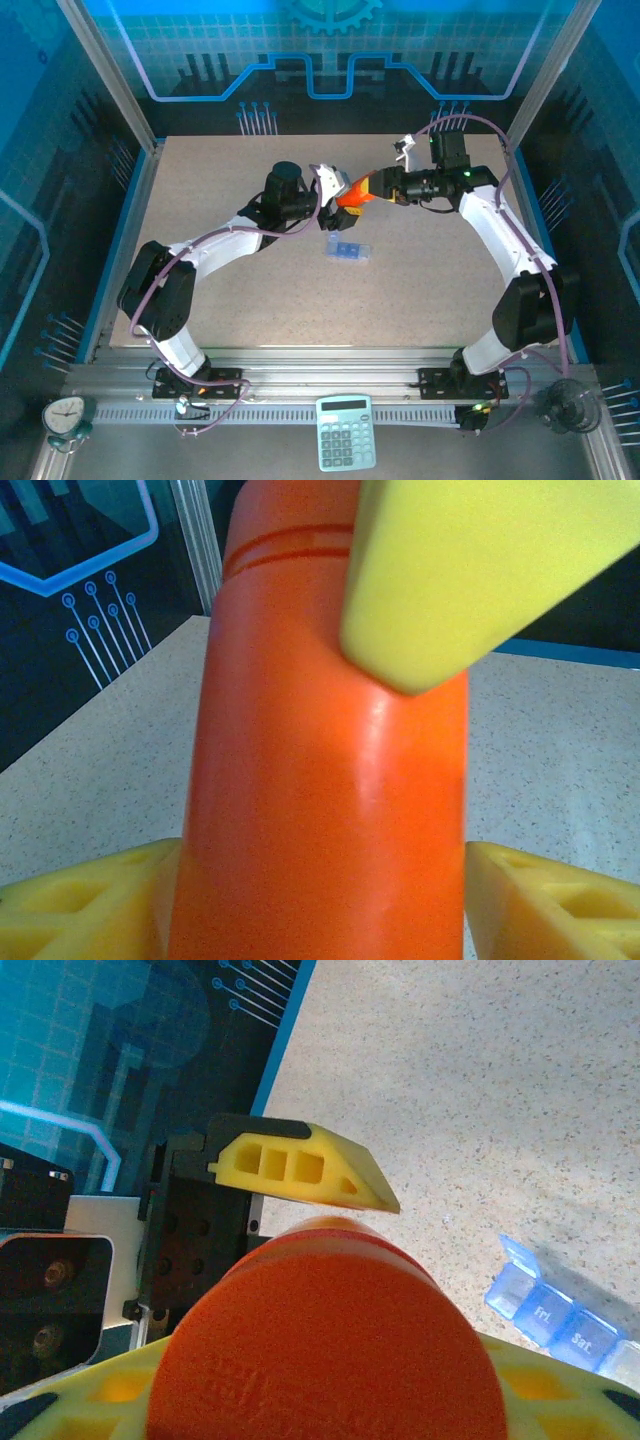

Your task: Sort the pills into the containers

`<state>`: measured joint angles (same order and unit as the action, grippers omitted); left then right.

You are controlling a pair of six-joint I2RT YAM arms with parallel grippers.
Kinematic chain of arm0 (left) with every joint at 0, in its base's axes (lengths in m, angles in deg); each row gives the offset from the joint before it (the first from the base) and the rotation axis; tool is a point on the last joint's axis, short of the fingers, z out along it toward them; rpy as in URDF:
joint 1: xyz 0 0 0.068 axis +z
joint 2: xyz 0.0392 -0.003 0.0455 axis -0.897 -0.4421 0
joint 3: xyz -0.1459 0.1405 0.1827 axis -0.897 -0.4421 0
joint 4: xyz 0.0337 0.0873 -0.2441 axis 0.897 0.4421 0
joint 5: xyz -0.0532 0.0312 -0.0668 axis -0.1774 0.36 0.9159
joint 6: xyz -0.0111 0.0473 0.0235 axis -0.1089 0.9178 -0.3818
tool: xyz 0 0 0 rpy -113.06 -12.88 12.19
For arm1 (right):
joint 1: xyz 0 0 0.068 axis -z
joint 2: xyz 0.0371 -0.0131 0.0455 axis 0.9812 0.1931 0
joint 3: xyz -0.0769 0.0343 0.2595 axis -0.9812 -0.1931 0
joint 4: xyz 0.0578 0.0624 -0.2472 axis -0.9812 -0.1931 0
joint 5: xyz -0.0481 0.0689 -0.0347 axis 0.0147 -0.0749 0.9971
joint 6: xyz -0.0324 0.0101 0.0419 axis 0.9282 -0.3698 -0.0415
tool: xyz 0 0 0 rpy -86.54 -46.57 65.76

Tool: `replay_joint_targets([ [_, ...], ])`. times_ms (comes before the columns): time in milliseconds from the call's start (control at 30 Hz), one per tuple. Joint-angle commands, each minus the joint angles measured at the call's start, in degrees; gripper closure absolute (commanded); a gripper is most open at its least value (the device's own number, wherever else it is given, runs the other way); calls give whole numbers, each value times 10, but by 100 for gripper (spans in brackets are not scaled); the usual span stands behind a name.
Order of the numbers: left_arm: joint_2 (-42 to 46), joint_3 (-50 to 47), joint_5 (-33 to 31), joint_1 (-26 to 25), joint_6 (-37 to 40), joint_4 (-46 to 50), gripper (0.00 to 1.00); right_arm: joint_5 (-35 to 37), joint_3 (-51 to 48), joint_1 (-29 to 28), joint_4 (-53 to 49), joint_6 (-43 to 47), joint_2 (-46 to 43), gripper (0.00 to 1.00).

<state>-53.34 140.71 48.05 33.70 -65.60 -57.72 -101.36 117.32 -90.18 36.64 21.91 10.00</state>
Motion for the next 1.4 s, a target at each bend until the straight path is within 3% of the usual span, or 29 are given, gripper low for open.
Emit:
replay_joint_targets([
  [0,-7,11,23,-3,2,-14,33,-33,-10,-6,36,-23,3,62],
  [533,-14,21,40,-2,-18,-11,68,-31,-19,-8,48,-32,14,60],
  [800,-4,29,31,-2,-30,3,91,0,-24,-7,72,-58,6,49],
  [1033,19,23,28,-2,-48,3,100,22,-43,-7,122,-92,-5,39],
  [1167,25,23,26,-2,-61,5,100,28,-54,-8,150,-112,-9,34],
  [1367,34,10,8,-2,-57,10,100,102,-46,-1,118,-104,-34,23],
])
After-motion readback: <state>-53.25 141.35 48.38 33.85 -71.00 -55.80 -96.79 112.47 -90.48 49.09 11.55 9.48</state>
